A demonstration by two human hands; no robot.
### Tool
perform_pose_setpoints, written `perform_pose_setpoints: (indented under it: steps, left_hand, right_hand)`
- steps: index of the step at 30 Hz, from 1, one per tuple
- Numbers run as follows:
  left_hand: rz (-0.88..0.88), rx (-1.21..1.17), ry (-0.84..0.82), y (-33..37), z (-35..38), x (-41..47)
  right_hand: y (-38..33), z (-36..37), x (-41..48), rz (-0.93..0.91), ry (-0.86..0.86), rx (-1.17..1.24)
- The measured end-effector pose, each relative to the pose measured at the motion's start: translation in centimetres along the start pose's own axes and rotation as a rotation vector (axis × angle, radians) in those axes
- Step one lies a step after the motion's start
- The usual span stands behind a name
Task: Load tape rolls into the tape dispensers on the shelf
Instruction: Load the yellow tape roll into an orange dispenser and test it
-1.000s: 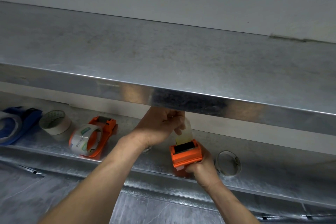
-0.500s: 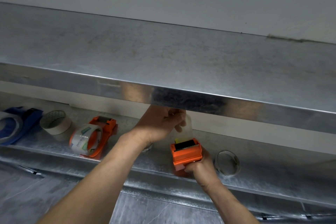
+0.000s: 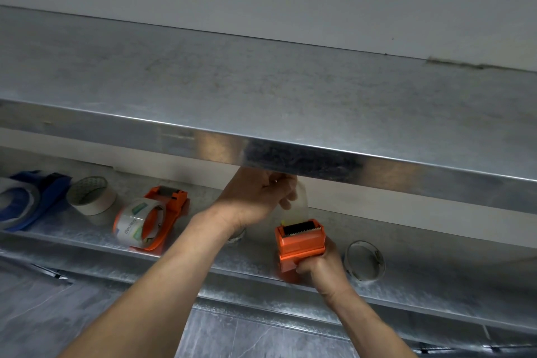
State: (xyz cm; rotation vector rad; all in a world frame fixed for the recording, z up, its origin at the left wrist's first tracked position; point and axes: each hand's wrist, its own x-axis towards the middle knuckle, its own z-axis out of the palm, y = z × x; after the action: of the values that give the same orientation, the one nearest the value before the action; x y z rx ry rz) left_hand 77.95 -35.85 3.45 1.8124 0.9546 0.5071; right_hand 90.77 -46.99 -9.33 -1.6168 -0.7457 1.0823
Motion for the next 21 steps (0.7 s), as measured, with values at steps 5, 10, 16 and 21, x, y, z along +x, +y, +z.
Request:
perform_pose_setpoints:
  steps: [5,10,16,21]
  left_hand:
    - [-0.001,-0.001,0.015,-0.2,-0.1,0.2]
    - [-0.014,-0.004,0.052,-0.5,-0.3,0.4]
    - [-0.022,-0.012,0.093,-0.9,-0.1,0.5]
    - [-0.009,-0.007,0.1,-0.9,0.1,0.7]
  right_hand:
    - [-0.1,-0.1,0.1,0.009,-0.013,-0.017]
    - [0.4,-0.2,0.4,0.049,-0.008,-0.044]
    - [0.9,-0.3,1.8,0.121,-0.002,-0.109]
    - [0.6,-0.4,1.8,0.117,-0.014,-0.14]
